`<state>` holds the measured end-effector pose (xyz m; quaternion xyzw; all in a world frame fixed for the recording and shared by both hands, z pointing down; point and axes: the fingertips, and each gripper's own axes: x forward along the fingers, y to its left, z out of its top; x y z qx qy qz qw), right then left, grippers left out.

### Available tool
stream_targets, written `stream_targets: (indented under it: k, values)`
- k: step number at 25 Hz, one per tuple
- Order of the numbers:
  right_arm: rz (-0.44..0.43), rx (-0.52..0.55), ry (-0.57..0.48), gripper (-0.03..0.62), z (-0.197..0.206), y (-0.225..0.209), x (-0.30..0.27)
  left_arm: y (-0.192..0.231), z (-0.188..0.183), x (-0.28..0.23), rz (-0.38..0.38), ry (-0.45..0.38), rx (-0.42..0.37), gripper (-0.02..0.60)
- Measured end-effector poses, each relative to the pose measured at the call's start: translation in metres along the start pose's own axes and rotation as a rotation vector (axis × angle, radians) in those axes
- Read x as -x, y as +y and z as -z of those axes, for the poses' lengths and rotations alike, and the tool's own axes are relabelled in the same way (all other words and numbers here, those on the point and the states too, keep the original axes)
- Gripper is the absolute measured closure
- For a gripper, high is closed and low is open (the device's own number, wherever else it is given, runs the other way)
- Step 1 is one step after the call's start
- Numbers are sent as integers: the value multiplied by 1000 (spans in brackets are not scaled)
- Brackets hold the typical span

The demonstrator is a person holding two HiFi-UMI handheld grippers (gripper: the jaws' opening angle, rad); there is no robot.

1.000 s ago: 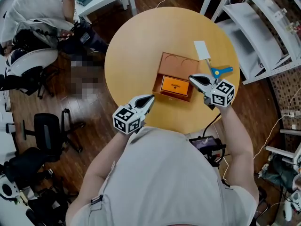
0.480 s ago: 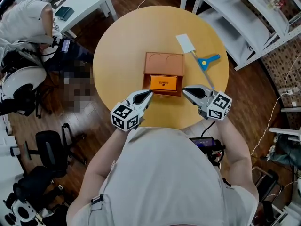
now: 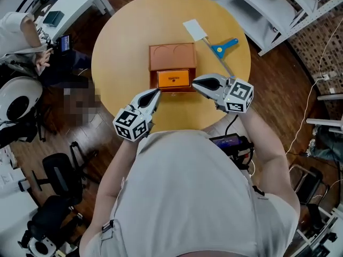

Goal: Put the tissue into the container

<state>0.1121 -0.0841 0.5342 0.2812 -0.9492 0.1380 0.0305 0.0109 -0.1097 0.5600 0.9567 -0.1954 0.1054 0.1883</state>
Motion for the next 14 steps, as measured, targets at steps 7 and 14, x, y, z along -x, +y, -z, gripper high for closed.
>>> stream_targets:
  k: [7, 14]
  values:
    - [-20, 6, 7, 595, 0, 8, 2, -1, 2, 3, -2, 3, 15, 581]
    - [-39, 35, 7, 595, -6, -6, -6, 7, 1, -8, -17, -9, 1, 581]
